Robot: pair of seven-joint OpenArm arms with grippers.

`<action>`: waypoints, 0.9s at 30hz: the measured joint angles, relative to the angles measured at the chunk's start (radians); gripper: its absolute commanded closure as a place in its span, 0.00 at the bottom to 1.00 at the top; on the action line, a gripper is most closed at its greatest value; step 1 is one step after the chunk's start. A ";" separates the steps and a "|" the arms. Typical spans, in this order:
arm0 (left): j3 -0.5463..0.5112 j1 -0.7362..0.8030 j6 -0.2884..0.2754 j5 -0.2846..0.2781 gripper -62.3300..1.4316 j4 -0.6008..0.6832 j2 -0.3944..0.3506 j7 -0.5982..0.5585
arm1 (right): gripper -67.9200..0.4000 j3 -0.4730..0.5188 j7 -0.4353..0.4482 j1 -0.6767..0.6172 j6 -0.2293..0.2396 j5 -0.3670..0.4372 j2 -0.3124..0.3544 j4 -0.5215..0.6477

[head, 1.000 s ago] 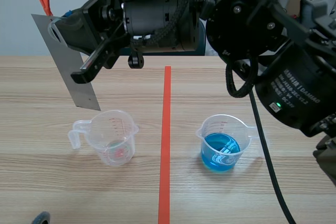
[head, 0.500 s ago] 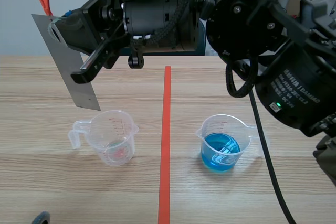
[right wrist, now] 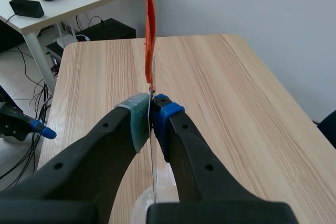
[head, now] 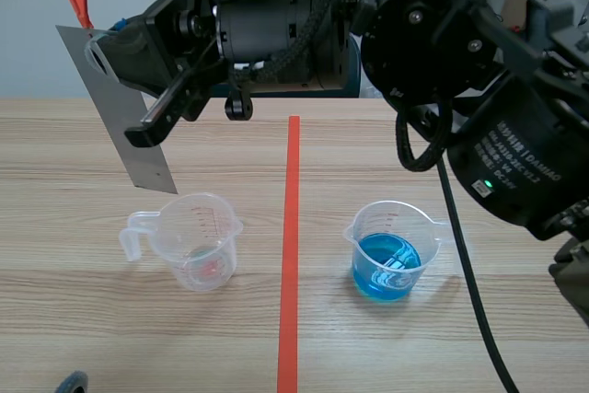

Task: Do the redox reaction experiment. put the plate into the left beaker

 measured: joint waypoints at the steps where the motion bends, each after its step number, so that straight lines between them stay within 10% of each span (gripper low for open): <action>1: 0.000 0.000 0.000 0.000 0.08 0.000 0.000 0.000 | 0.99 0.000 0.000 0.000 0.000 -0.005 0.000 0.000; 27: 0.000 0.000 0.000 0.000 0.08 0.000 0.000 0.000 | 0.99 -0.005 0.110 -0.011 0.000 -0.052 0.000 -0.163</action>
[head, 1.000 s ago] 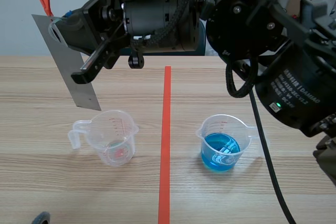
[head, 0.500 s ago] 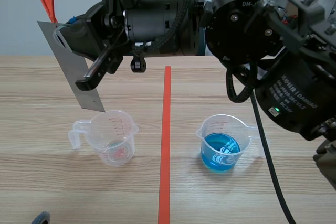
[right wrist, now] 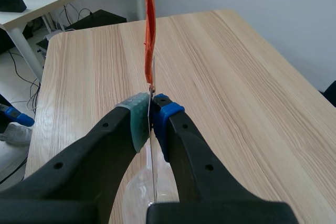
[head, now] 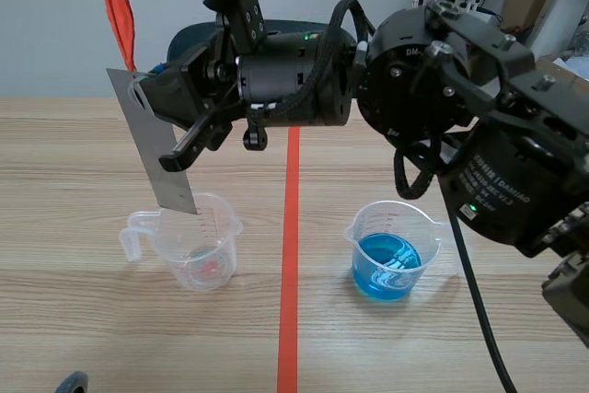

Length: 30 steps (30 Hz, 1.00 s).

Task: Do the redox reaction experiment. put the plate into the left beaker

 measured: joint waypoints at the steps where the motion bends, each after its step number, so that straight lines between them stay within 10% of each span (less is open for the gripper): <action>1: 0.000 0.000 0.000 0.000 0.08 0.000 0.000 0.000 | 0.99 0.000 0.011 0.000 0.000 -0.011 0.000 -0.014; 30: 0.000 0.000 0.000 0.000 0.08 0.000 0.000 0.023 | 0.99 -0.094 0.385 0.000 -0.010 -0.341 -0.079 -0.381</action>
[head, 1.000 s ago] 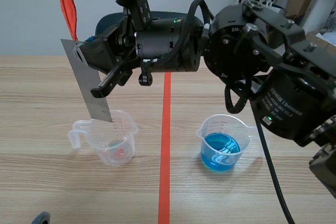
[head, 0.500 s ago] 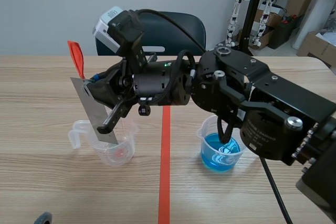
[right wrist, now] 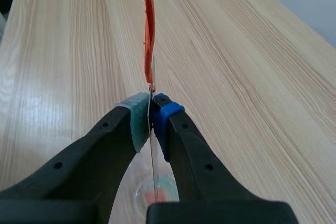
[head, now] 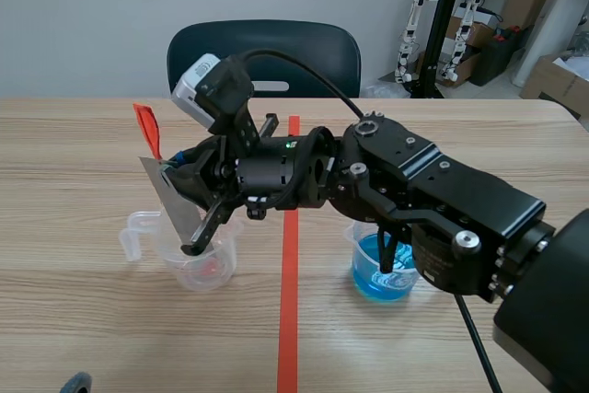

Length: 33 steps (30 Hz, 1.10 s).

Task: Do the redox reaction experiment. put the plate into the left beaker

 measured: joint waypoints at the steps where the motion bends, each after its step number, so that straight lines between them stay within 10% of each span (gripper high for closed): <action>1: 0.000 0.000 0.000 0.000 0.08 0.000 0.000 0.000 | 0.99 0.000 0.010 0.000 -0.002 -0.006 -0.005 -0.013; 18: 0.000 0.000 0.000 0.000 0.08 0.000 0.000 0.000 | 0.98 0.000 0.080 0.000 -0.021 -0.099 -0.018 -0.071; 21: 0.000 0.000 0.000 0.000 0.08 0.000 0.000 0.000 | 0.78 0.000 0.111 0.000 -0.021 -0.158 -0.018 -0.071; 26: 0.000 0.000 0.000 0.000 0.08 0.000 0.000 0.000 | 0.00 0.000 0.139 -0.002 -0.075 -0.186 -0.018 -0.070; 33: 0.000 0.000 0.000 0.000 0.08 0.000 0.000 0.000 | 0.00 -0.023 0.142 -0.003 -0.157 -0.185 -0.021 -0.070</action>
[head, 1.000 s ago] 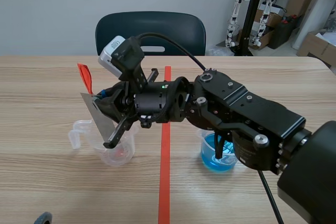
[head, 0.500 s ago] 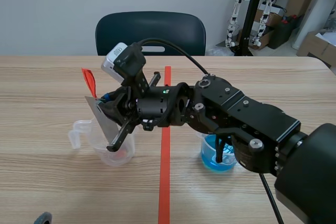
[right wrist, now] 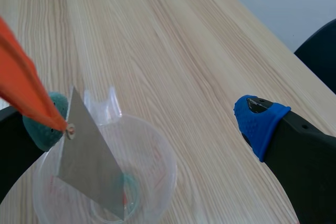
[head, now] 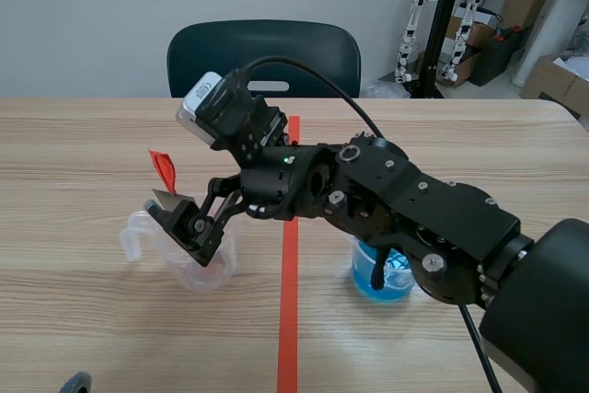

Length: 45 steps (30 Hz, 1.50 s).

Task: Do the redox reaction experiment. put the plate into the left beaker

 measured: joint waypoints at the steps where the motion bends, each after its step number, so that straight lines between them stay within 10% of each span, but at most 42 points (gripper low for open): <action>1: 0.000 0.000 0.000 0.000 0.08 0.000 0.000 0.000 | 0.00 -0.009 0.000 0.000 0.000 0.000 0.000 0.000; 45: 0.000 0.000 0.000 0.000 0.08 0.000 0.000 0.000 | 0.00 -0.021 0.034 0.000 0.003 0.000 0.000 0.000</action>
